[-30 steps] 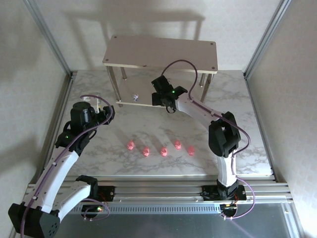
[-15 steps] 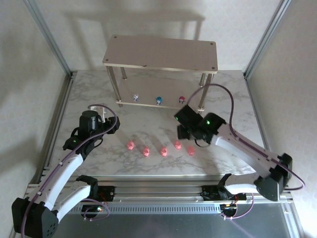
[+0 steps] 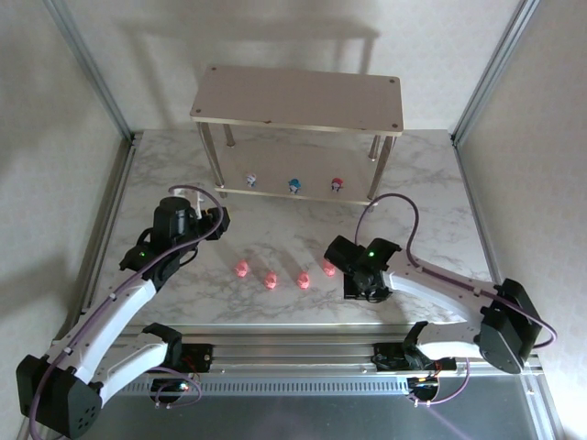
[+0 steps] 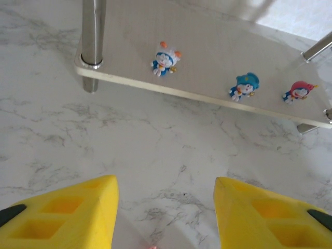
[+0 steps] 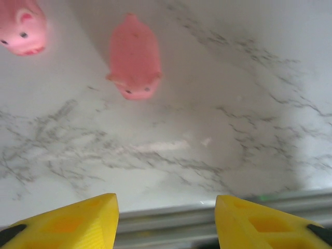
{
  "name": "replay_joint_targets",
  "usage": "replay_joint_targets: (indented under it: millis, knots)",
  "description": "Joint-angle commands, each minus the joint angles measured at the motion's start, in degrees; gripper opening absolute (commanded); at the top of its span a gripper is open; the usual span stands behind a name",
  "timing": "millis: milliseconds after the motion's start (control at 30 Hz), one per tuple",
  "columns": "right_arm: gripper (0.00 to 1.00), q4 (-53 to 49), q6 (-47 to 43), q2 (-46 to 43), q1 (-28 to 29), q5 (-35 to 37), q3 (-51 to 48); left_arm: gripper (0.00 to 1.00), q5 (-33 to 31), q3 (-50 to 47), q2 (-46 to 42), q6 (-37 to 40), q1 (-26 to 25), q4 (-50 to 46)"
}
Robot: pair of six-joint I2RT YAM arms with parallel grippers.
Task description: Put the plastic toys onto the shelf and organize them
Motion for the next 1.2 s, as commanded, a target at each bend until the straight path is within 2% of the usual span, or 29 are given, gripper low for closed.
replay_joint_targets:
  millis: [0, 233, 467, 767, 1067, 1133, 1167]
  knots:
    - [0.52, 5.15, 0.14, 3.55, 0.01, 0.67, -0.39, 0.51, -1.58, 2.42, 0.07, 0.02, -0.60, -0.82]
    - [0.50, 8.74, -0.84, 7.73, -3.47, 3.50, -1.33, 0.51, -2.06, 2.27, -0.06, 0.38, -0.64, -1.64]
    - [0.45, 13.25, -4.25, 10.86, -7.45, 1.63, -1.62, 0.51, -2.35, 2.17, 0.45, 0.38, -0.64, -1.54]
    - [0.42, 16.26, -6.78, 13.97, -9.53, 0.02, -1.51, 0.51, -2.77, 2.39, 1.53, 0.55, -0.55, -1.21]
    - [0.31, 18.80, -9.11, 15.95, -9.50, 0.31, -1.22, 0.50, -2.64, 3.36, 3.21, 0.91, -0.55, -0.93]
    - [0.21, 19.23, -10.16, 15.77, -9.49, 0.93, -1.20, 0.50, -2.57, 3.57, 3.56, 0.98, -0.55, -0.92]
    - [0.10, 19.26, -10.53, 15.68, -9.56, 1.31, -1.10, 0.50, -2.58, 3.71, 3.80, 1.02, -0.55, -0.86]
